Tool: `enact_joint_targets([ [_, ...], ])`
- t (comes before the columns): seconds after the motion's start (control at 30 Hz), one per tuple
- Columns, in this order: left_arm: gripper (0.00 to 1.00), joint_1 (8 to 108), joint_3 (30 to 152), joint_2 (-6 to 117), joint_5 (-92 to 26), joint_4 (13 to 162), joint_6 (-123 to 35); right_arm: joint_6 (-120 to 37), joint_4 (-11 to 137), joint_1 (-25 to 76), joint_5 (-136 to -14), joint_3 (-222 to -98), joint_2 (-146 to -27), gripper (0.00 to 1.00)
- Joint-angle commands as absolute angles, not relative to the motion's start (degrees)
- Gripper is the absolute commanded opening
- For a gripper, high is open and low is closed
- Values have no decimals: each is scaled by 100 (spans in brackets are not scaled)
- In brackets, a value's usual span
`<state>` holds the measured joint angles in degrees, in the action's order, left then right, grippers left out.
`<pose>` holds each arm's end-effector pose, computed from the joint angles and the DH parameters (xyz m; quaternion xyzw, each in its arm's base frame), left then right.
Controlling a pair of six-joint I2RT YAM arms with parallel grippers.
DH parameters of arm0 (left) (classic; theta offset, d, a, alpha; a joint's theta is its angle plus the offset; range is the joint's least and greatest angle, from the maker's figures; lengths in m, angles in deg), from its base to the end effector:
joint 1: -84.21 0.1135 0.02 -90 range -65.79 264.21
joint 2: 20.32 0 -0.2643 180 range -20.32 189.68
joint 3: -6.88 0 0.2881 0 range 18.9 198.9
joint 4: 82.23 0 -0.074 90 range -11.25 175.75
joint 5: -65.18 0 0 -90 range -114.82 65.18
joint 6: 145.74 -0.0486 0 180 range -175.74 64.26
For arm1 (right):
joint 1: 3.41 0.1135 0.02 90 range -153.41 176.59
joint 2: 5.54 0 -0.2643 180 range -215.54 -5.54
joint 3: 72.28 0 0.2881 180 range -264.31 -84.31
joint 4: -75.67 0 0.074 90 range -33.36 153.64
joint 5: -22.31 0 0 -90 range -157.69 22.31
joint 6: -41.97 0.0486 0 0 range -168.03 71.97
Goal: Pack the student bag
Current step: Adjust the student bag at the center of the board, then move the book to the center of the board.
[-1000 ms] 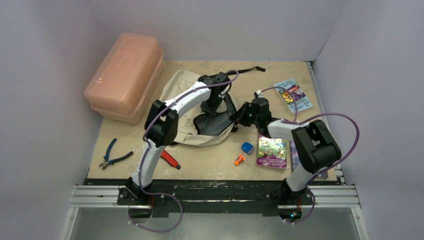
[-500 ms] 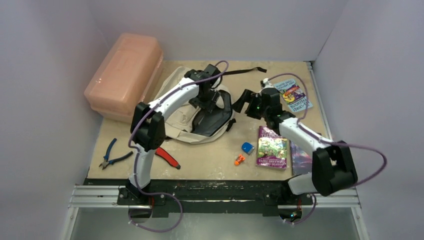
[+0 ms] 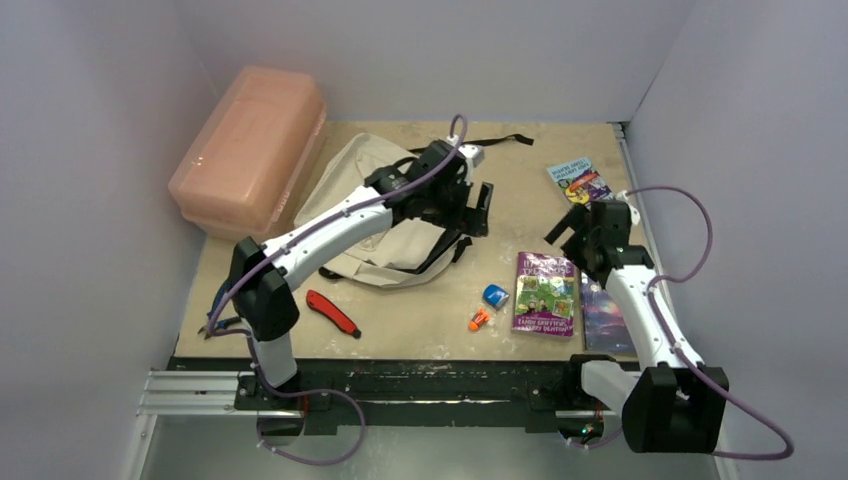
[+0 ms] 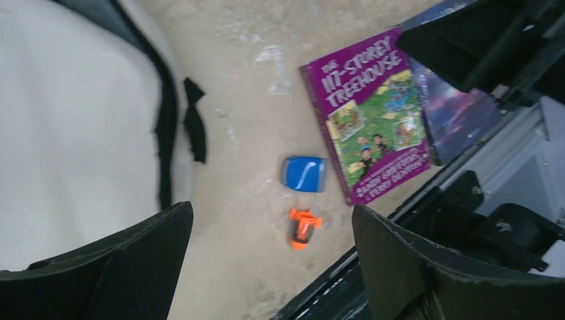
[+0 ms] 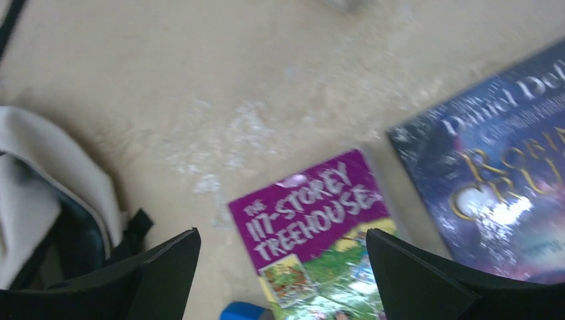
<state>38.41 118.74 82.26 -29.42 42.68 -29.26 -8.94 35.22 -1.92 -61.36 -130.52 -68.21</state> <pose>0.3090 -0.3234 0.3301 0.1702 0.9102 -0.2517 0.2816 0.2726 0.0017 0.2397 0.3172 0.8661 0.0850 0.3770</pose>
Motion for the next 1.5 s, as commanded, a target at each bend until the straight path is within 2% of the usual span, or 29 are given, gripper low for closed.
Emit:
enact_joint_targets([
  [0.0, 88, 3384, 11926, 8731, -3807, 5558, -1896, -654, 3167, -1008, -6401, -12424, -6352, 99],
  [0.13, 87, 3069, 12398, 9430, -4070, 5766, -1612, -671, 3342, -1440, -6747, -12087, -6483, 99],
  [0.23, 80, 2965, 12544, 9885, -4142, 6098, -1446, -725, 3622, -1671, -7143, -11876, -6670, 98],
  [0.4, 75, 2933, 12908, 10680, -4192, 6244, -1295, -942, 3856, -1704, -7214, -11863, -6817, 89],
  [0.6, 66, 2945, 13292, 11359, -4362, 6357, -868, -1237, 4325, -1690, -7326, -11789, -6947, 67],
  [0.9, 58, 3024, 13683, 11869, -4302, 6435, -412, -1455, 4911, -1675, -7596, -11918, -7848, 65],
  [1.17, 44, 3432, 14499, 12445, -4834, 6649, -281, -1222, 5831, -1456, -8239, -12478, -8741, 51],
  [1.37, 43, 3886, 14932, 12467, -4809, 6756, -406, -1225, 5843, -1139, -8375, -13679, -9716, 54],
  [1.47, 47, 4078, 14993, 12358, -4715, 6510, -648, -1517, 5452, -1106, -8229, -14134, -9931, 67],
])
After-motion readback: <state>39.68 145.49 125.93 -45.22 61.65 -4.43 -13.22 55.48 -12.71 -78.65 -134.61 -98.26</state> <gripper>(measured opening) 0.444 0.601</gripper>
